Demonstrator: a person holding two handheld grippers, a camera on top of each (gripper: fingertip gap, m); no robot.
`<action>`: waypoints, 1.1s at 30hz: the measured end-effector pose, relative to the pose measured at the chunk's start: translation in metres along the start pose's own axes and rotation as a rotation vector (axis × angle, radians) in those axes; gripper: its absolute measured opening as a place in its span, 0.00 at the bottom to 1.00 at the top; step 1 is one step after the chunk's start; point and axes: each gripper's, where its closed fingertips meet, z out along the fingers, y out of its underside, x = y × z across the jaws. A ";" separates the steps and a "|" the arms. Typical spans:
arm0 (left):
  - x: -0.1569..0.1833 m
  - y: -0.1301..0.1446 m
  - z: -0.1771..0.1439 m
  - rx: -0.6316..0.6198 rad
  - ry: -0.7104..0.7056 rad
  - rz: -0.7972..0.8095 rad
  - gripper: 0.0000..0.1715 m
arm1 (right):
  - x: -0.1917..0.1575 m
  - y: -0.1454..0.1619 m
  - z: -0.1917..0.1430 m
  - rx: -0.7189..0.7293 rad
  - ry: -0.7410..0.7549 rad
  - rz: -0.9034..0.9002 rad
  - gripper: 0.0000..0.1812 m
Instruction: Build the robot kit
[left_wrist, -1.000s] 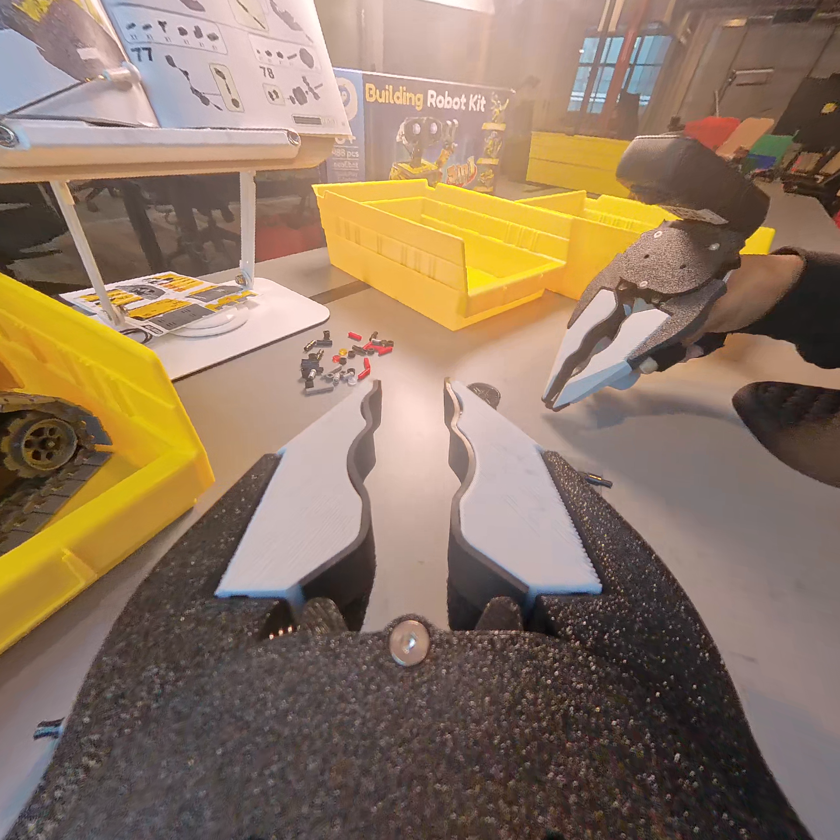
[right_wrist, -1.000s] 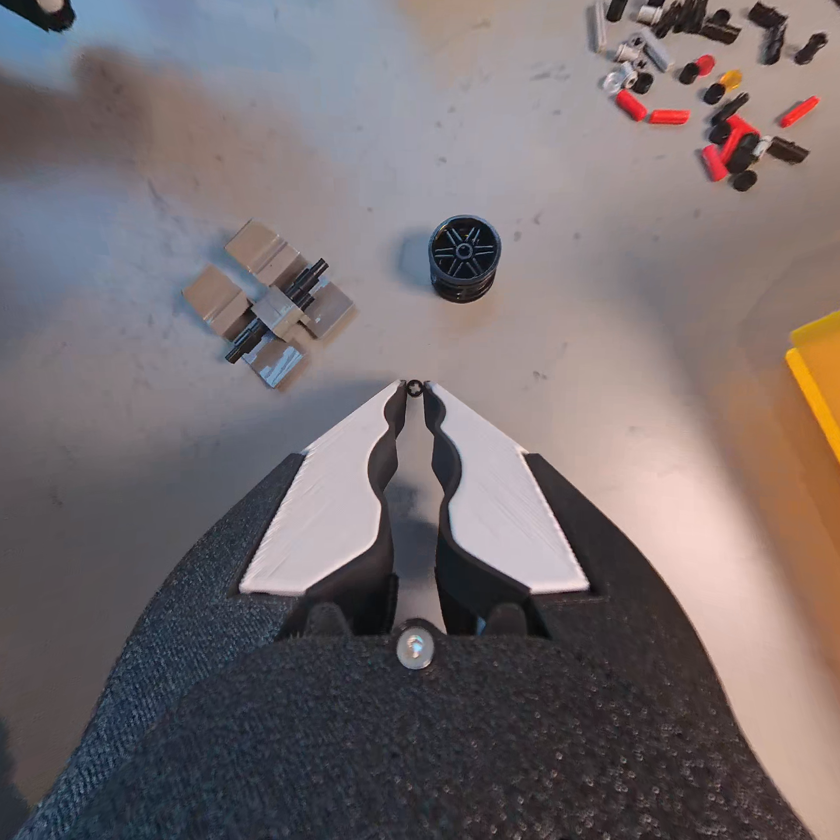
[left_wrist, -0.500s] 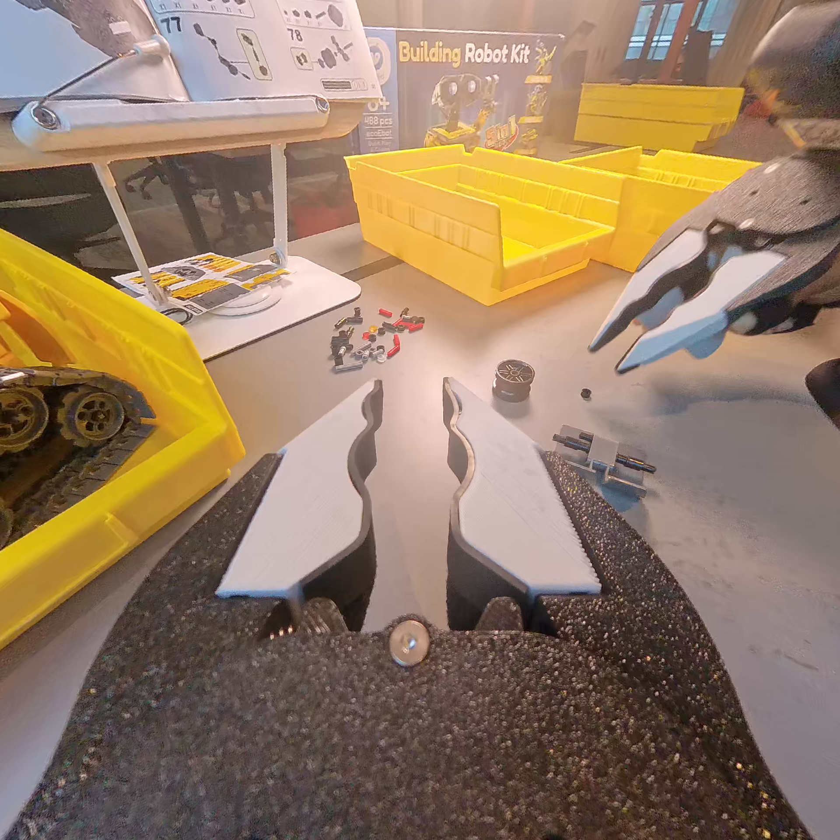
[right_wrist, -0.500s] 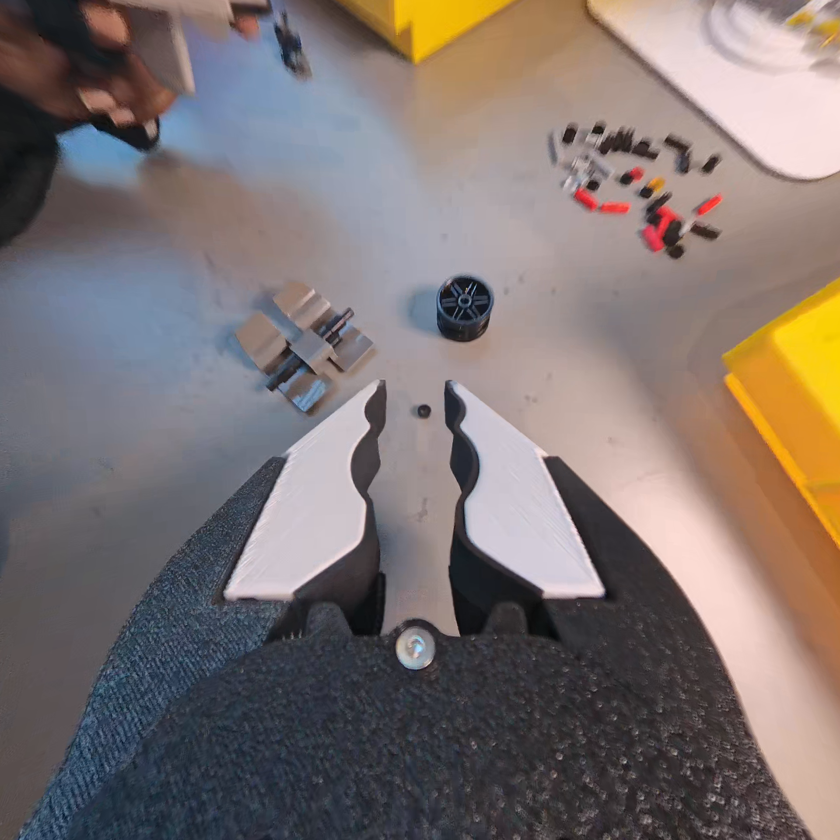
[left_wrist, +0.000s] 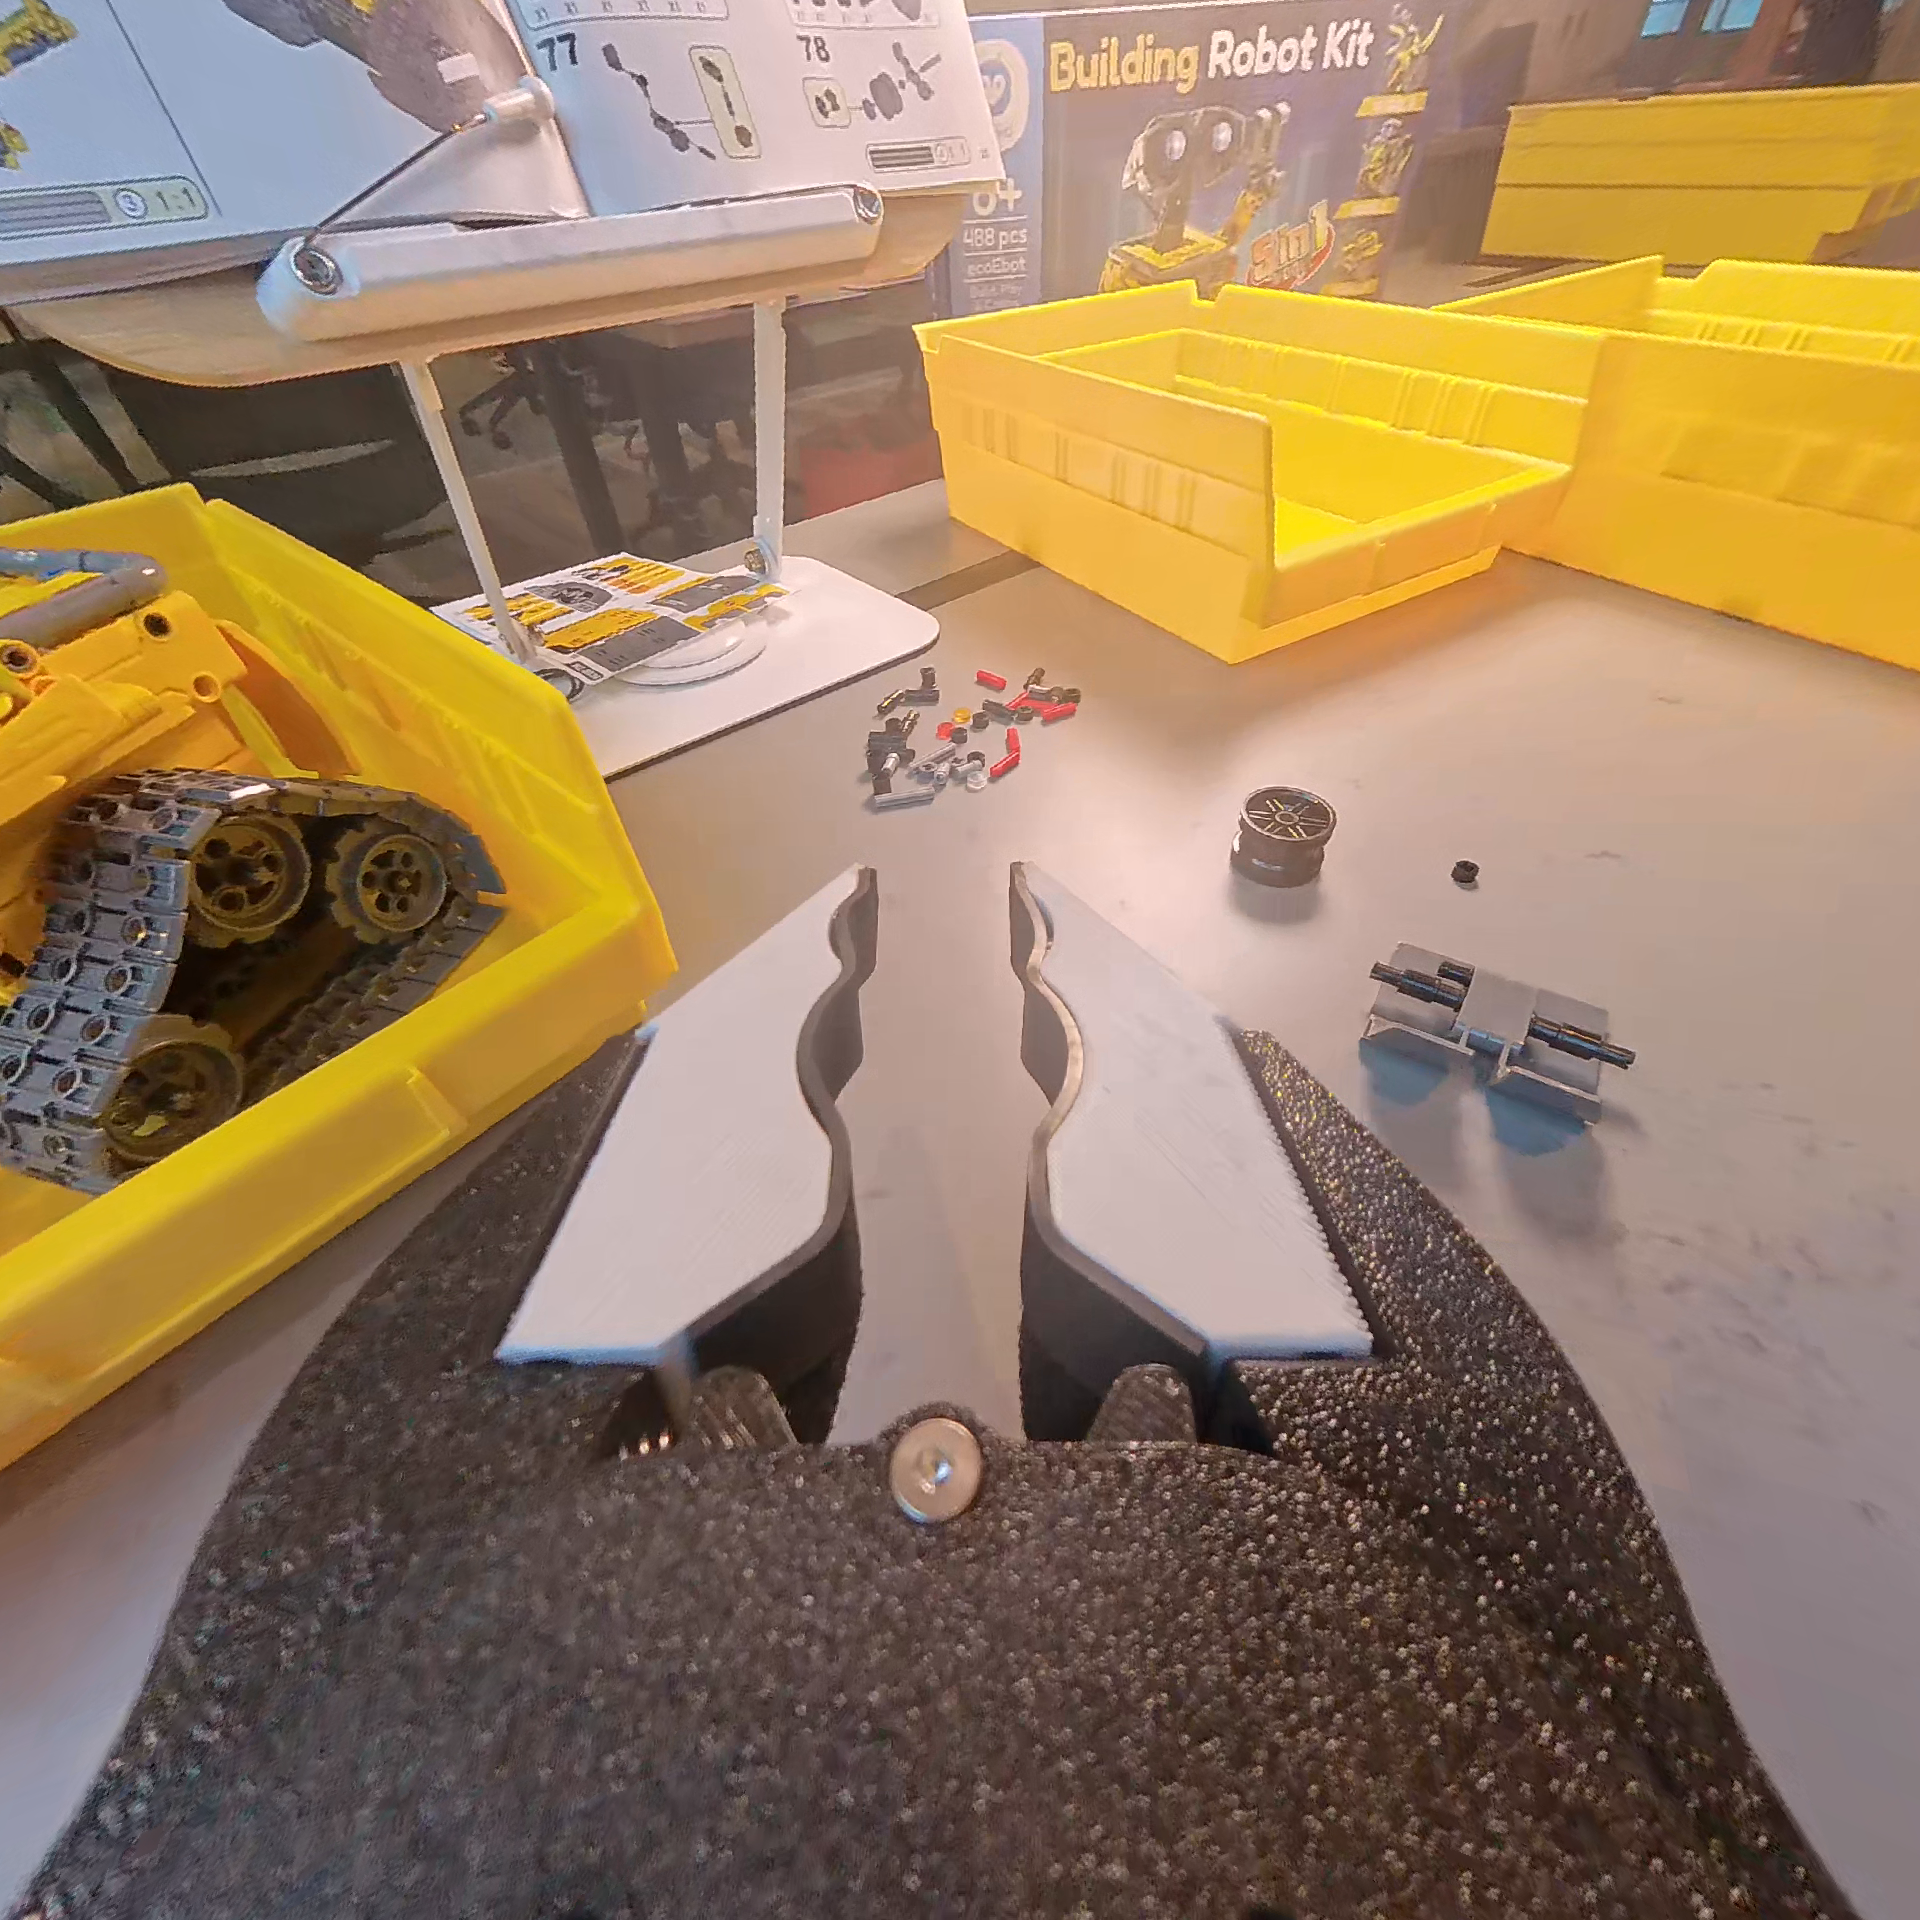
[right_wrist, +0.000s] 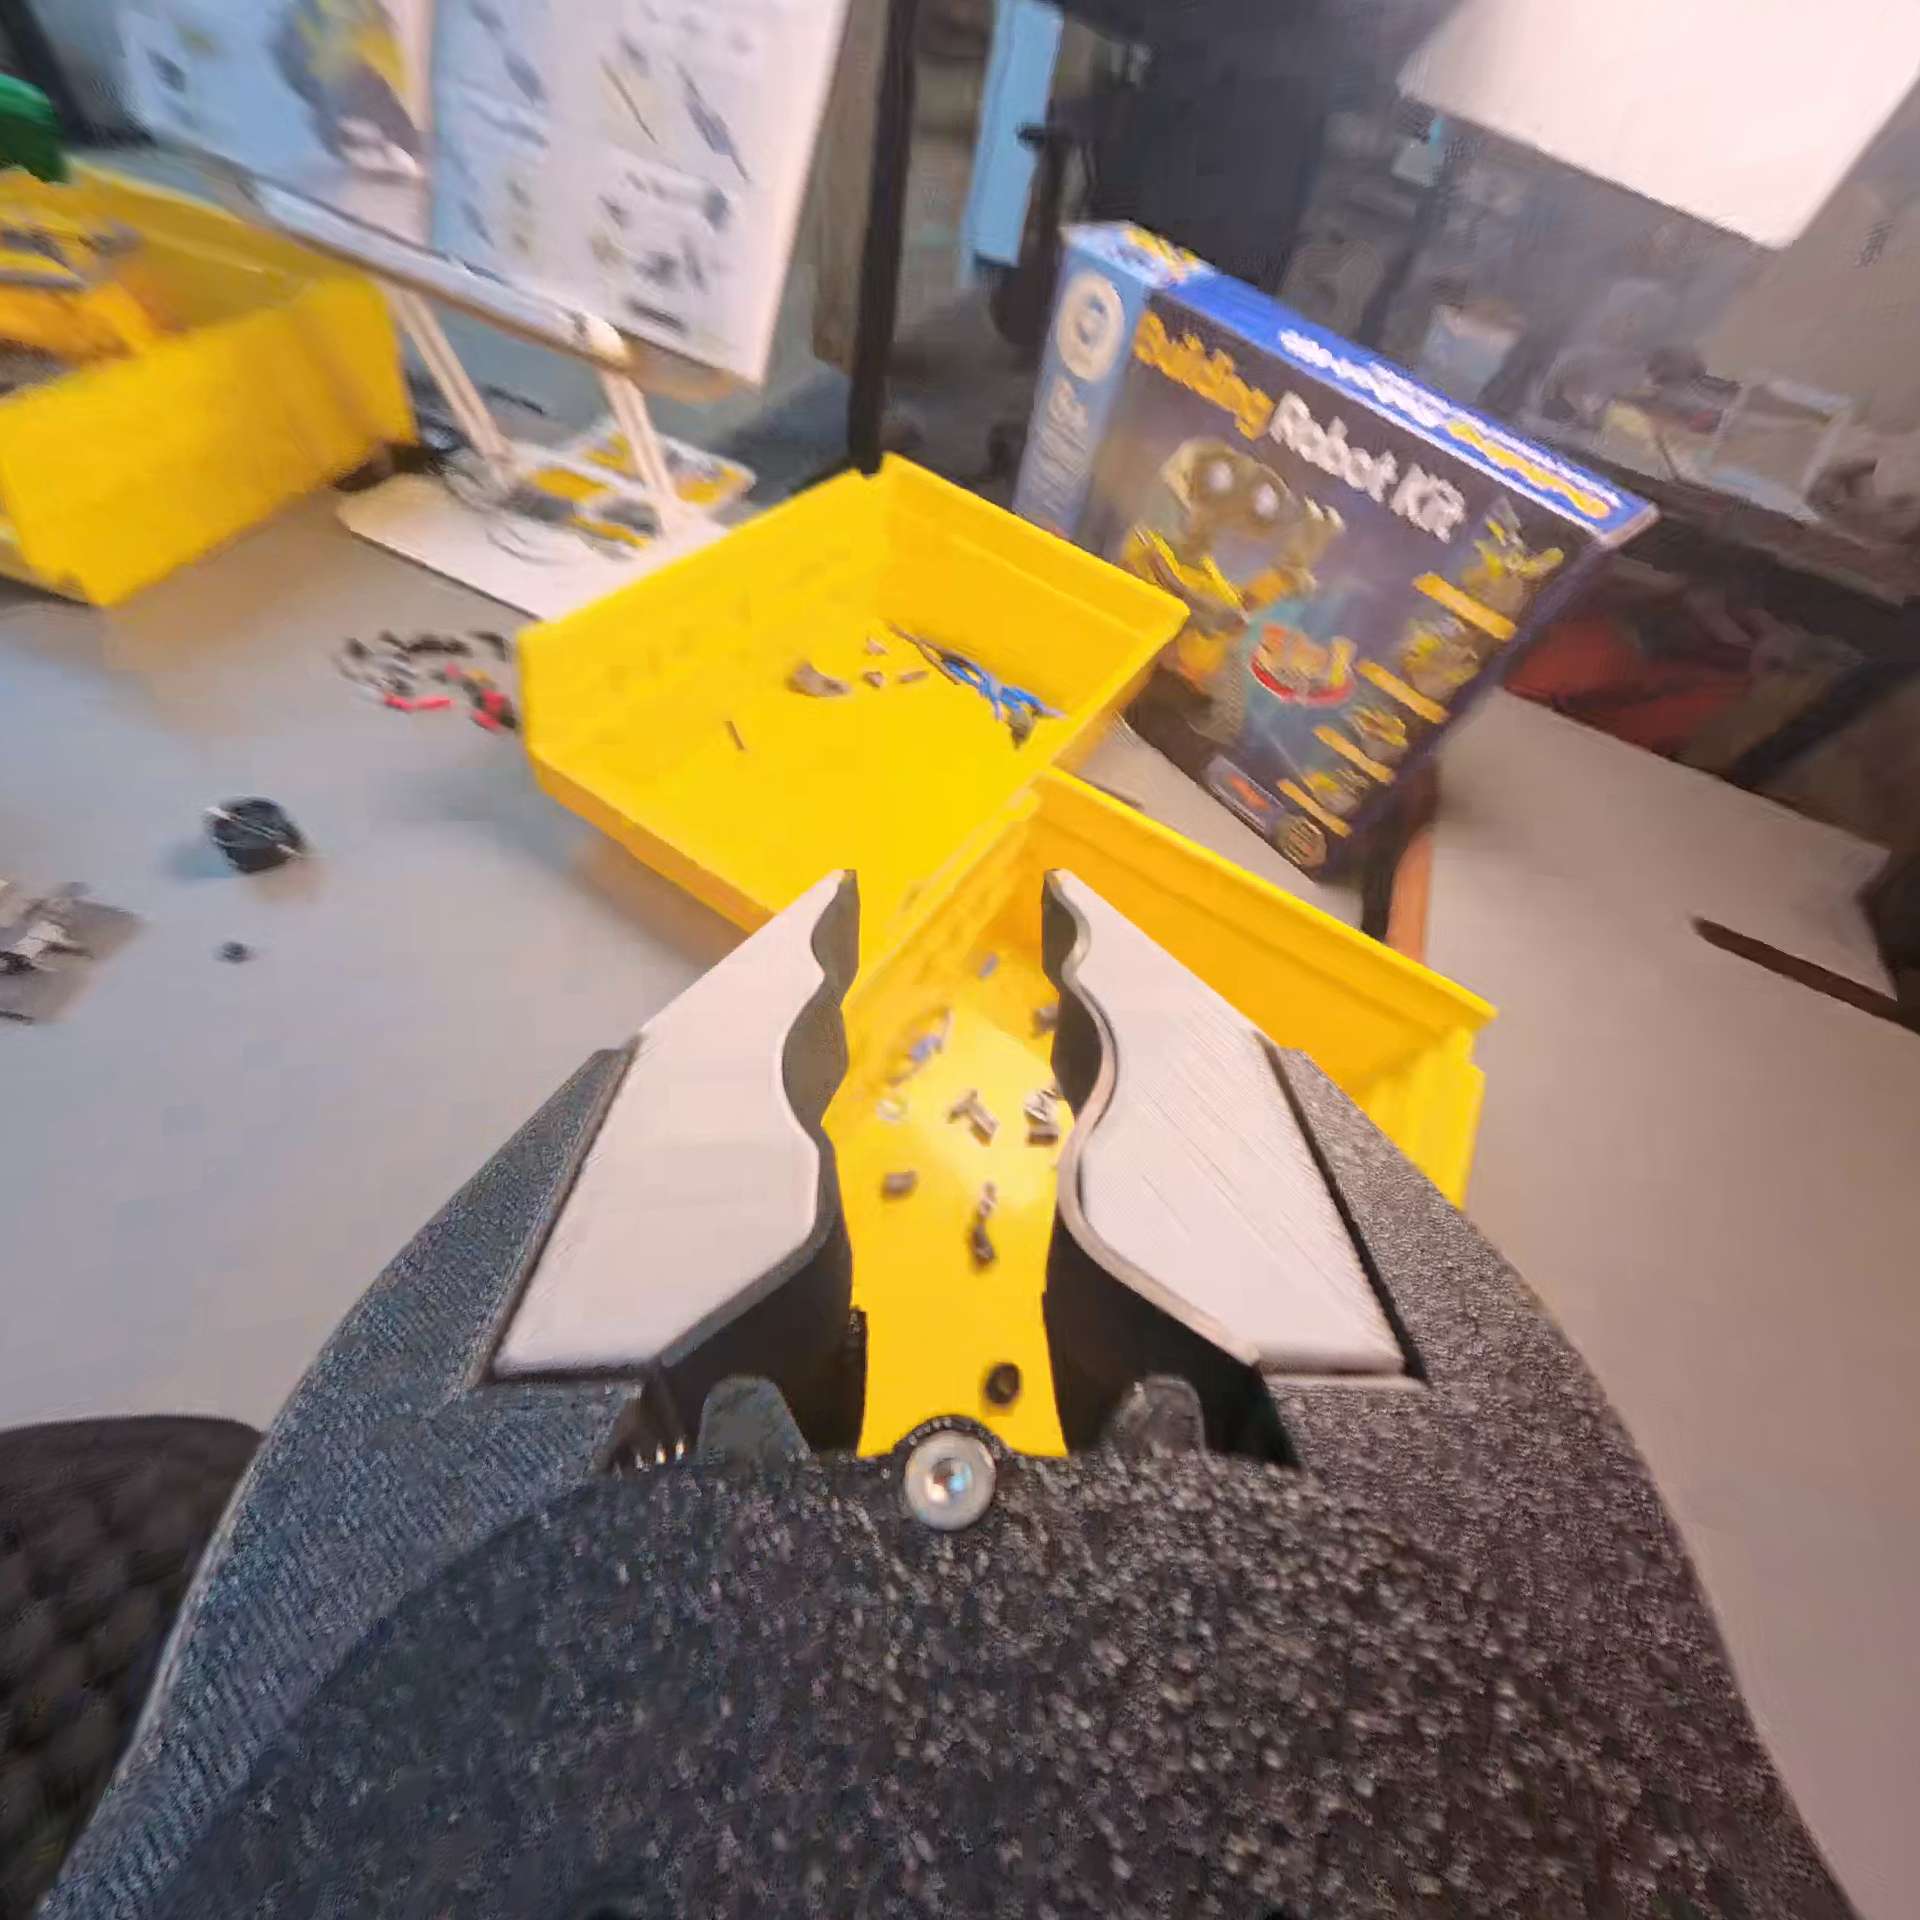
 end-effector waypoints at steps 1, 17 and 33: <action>-0.001 0.000 0.000 -0.002 -0.008 0.006 0.14 | 0.020 0.014 0.005 -0.066 0.027 -0.012 0.19; 0.008 0.005 -0.009 -0.082 -0.164 0.098 0.13 | 0.055 0.140 0.167 -0.473 -0.136 0.058 0.19; 0.005 0.003 -0.027 -0.039 -0.186 0.076 0.13 | 0.054 0.171 0.202 -0.577 -0.147 0.139 0.08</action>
